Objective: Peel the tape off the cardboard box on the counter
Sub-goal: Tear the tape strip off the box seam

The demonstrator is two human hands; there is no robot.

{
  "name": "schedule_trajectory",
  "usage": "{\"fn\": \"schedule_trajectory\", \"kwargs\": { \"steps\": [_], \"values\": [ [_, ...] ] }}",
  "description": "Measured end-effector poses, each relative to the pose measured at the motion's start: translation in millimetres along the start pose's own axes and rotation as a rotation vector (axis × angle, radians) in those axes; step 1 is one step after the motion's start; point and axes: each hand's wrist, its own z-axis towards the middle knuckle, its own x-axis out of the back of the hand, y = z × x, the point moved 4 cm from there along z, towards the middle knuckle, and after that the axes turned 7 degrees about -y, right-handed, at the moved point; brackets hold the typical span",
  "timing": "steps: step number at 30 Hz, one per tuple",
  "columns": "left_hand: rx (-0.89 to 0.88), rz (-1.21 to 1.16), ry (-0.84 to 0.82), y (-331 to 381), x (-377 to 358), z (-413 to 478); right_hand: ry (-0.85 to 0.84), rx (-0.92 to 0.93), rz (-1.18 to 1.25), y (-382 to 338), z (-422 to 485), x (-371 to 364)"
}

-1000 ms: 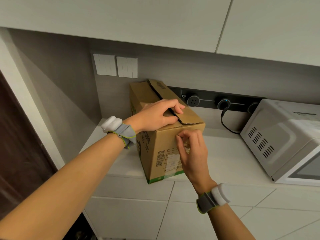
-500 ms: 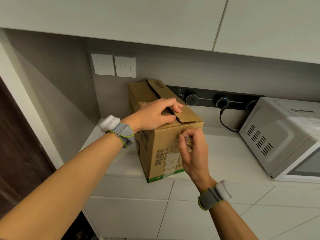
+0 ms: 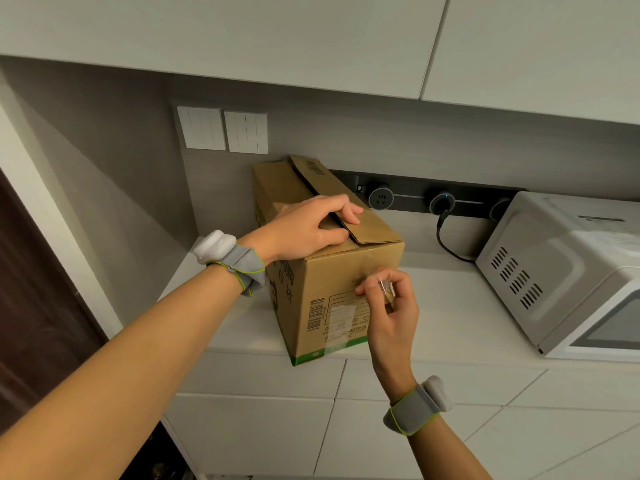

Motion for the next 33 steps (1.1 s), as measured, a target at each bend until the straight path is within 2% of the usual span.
{"fn": "schedule_trajectory", "kwargs": {
  "steps": [7, 15, 17, 26, 33],
  "values": [
    [0.004, -0.004, 0.01, 0, 0, 1, -0.034, -0.079, 0.168, -4, 2, 1],
    [0.012, -0.003, 0.008, -1, 0, 0, 0.018, 0.006, -0.202, -32, 18, -11],
    [0.013, -0.002, 0.008, -1, 0, -1, 0.006, 0.018, -0.216, -30, 20, -9],
    [0.009, -0.013, 0.001, -2, 0, 2, -0.036, -0.125, 0.114, 8, 17, 11],
    [0.009, -0.026, 0.003, -1, 0, 2, -0.067, -0.293, 0.73, 24, 15, 17]
  ]
}}
